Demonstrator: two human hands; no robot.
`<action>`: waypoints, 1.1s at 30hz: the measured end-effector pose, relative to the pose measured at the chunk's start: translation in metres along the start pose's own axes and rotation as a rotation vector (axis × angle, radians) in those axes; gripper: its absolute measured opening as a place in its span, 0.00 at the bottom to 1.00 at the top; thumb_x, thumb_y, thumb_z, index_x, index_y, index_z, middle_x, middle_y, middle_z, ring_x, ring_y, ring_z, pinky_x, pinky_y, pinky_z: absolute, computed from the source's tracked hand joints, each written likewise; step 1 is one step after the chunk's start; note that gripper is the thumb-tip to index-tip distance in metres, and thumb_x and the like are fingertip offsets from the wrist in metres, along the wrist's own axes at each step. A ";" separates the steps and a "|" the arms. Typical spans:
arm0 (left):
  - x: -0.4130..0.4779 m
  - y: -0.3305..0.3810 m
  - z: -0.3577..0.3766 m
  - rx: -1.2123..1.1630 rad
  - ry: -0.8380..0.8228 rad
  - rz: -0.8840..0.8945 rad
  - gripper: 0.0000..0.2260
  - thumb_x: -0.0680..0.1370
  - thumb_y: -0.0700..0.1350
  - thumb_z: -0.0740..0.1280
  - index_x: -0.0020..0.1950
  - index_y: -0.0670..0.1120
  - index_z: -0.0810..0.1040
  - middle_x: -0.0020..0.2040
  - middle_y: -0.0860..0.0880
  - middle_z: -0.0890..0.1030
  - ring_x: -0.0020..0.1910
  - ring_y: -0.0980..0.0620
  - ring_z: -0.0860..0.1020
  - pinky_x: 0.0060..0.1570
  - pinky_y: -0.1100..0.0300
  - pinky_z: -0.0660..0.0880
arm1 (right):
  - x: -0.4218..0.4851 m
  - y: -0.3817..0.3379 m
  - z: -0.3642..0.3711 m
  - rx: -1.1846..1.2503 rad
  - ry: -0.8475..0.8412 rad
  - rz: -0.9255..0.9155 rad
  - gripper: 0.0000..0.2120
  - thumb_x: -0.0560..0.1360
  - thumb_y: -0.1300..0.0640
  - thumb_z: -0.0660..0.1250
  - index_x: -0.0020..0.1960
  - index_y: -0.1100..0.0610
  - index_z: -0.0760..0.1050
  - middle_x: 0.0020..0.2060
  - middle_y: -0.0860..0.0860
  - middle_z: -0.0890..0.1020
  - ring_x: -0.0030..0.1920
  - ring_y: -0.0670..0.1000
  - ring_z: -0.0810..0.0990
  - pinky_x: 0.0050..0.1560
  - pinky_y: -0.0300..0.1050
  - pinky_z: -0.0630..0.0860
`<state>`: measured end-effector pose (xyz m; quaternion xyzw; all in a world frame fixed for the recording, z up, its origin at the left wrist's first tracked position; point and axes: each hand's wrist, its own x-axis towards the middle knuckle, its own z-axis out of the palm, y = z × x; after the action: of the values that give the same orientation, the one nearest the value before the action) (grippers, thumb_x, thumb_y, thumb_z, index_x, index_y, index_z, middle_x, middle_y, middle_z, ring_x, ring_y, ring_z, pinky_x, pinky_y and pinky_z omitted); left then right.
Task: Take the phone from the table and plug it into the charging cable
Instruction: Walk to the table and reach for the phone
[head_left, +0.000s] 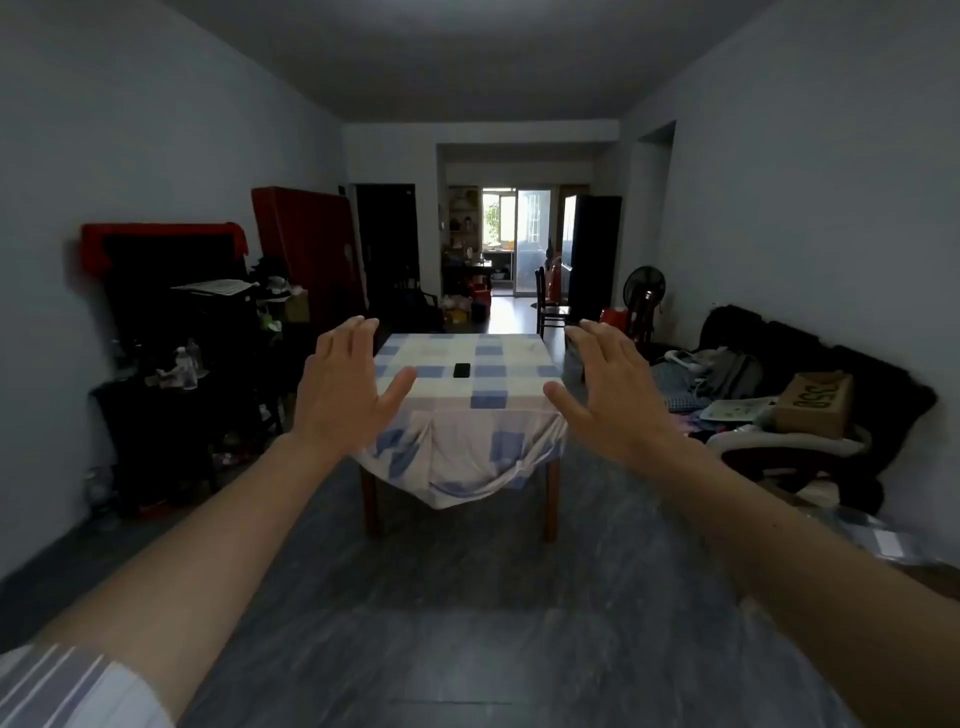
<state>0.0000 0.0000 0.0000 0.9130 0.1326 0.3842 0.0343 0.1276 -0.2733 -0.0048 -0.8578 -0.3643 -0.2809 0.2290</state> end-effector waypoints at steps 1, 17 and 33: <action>0.002 0.004 0.005 -0.003 0.011 0.002 0.32 0.77 0.59 0.63 0.74 0.40 0.63 0.73 0.39 0.67 0.71 0.39 0.64 0.67 0.44 0.65 | 0.001 0.007 0.001 0.004 0.014 -0.014 0.34 0.77 0.40 0.61 0.76 0.56 0.59 0.76 0.56 0.63 0.77 0.57 0.58 0.76 0.56 0.57; 0.059 -0.042 0.127 0.060 -0.016 -0.008 0.32 0.76 0.61 0.63 0.72 0.41 0.65 0.71 0.39 0.69 0.70 0.40 0.66 0.65 0.44 0.66 | 0.072 0.061 0.115 0.004 -0.064 -0.027 0.33 0.78 0.40 0.61 0.76 0.56 0.60 0.76 0.56 0.63 0.77 0.57 0.57 0.77 0.56 0.56; 0.218 -0.152 0.287 -0.041 -0.074 -0.126 0.31 0.76 0.58 0.65 0.73 0.43 0.64 0.71 0.41 0.69 0.68 0.41 0.67 0.64 0.46 0.68 | 0.257 0.120 0.283 0.088 -0.103 0.095 0.33 0.77 0.42 0.63 0.76 0.57 0.60 0.75 0.57 0.65 0.75 0.57 0.61 0.75 0.58 0.59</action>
<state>0.3172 0.2164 -0.0761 0.9156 0.1805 0.3500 0.0820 0.4552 -0.0516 -0.0695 -0.8766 -0.3464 -0.2091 0.2607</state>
